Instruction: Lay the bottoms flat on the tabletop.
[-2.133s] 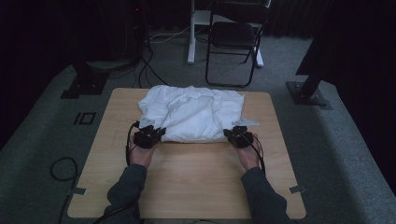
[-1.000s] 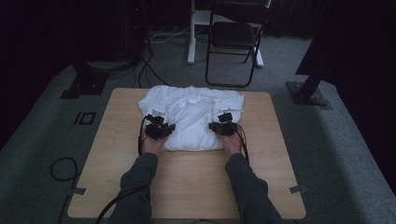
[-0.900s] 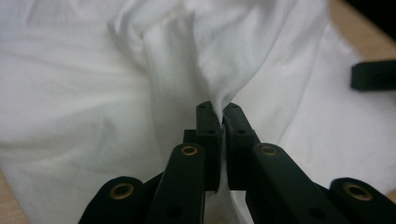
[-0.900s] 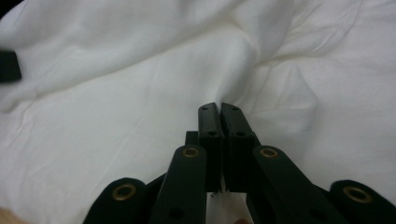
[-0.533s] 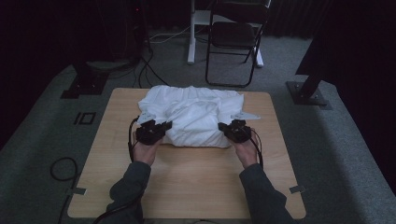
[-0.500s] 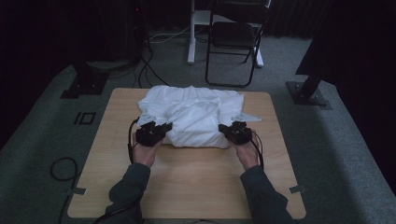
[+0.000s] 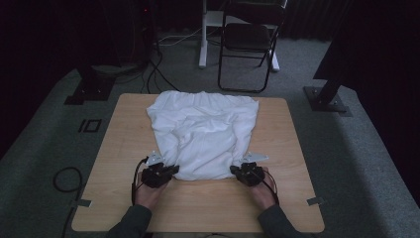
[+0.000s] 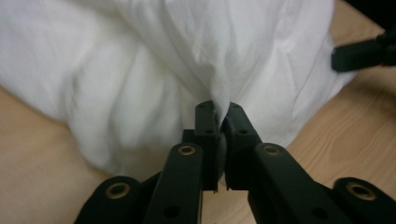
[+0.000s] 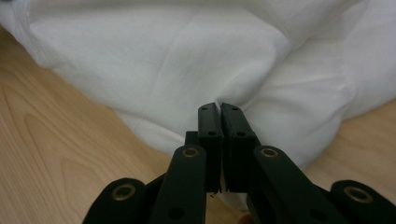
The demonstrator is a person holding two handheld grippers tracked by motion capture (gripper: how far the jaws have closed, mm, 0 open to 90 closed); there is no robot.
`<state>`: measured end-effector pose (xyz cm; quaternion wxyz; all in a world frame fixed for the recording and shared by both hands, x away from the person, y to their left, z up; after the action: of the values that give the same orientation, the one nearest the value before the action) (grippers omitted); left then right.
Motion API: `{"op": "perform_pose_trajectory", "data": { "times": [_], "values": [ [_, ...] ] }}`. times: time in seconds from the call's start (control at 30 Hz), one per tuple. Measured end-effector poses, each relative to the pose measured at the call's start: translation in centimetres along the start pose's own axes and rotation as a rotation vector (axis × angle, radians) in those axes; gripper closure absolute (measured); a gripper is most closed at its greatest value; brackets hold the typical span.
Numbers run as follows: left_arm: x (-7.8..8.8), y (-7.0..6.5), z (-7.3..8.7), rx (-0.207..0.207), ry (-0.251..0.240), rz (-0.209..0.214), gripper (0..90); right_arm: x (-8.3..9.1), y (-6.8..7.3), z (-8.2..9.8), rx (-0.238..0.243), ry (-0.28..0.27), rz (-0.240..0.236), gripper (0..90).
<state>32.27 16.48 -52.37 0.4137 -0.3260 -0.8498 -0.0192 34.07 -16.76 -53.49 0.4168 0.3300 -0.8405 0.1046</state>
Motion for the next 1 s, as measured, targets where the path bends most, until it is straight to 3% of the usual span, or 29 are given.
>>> {"op": "perform_pose_trajectory", "data": {
  "times": [0.07, 0.13, 0.17, 0.27, 0.37, 0.57, 0.7, 0.8, 0.83, 0.9, 0.97, 1.0],
  "values": [
    [0.2, 0.2, -0.2, 0.012, -0.009, -0.001, 77.1, 0.0, -0.2, -0.2, -0.007, -0.004, -0.001, 82.4],
    [1.5, 0.8, -1.2, 0.021, -0.07, -0.002, 67.1, 0.9, -0.8, -1.1, -0.026, -0.04, 0.026, 67.8],
    [1.5, 0.8, -1.2, 0.021, -0.07, -0.002, 64.3, 0.9, -0.8, -1.1, -0.026, -0.04, 0.026, 67.8],
    [2.6, 1.9, -2.6, 0.037, -0.114, -0.027, 60.7, 1.9, -2.1, -2.6, -0.056, -0.086, 0.043, 58.6],
    [2.7, 3.3, -4.0, 0.067, -0.133, -0.056, 57.8, 2.1, -3.6, -4.3, -0.118, -0.123, 0.044, 54.2],
    [0.4, 5.4, -6.4, 0.117, -0.095, -0.092, 51.0, 0.9, -6.0, -7.4, -0.224, -0.162, 0.023, 47.2],
    [-1.4, 6.4, -6.6, 0.158, -0.054, -0.091, 48.1, -0.7, -7.0, -9.2, -0.286, -0.147, 0.02, 41.2],
    [-2.6, 6.3, -6.4, 0.156, -0.016, -0.089, 46.9, -1.9, -7.6, -10.2, -0.341, -0.133, -0.002, 39.2],
    [-3.0, 6.3, -6.3, 0.155, 0.012, -0.101, 47.4, -2.4, -7.6, -10.4, -0.36, -0.125, -0.014, 40.6],
    [-3.6, 6.4, -5.9, 0.161, 0.056, -0.115, 54.0, -3.3, -7.6, -10.5, -0.365, -0.078, -0.043, 52.7],
    [-3.9, 6.6, -5.6, 0.168, 0.084, -0.111, 68.8, -3.8, -7.2, -10.3, -0.328, -0.013, -0.051, 78.9],
    [-3.9, 6.6, -5.6, 0.168, 0.084, -0.111, 78.2, -3.8, -7.2, -10.3, -0.328, -0.013, -0.051, 78.9]
  ]
}}
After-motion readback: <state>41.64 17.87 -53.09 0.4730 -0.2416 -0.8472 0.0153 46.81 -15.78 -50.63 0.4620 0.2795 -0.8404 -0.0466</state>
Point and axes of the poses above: each handheld gripper's, and its own axes: x roughly backward along the jaws, z roughly out of its underside, y roughly to its left, the point moved 1 cm from there along -x, roughly forward along the jaws, and after that the axes turned 9 degrees about y, right-handed, at the moved point
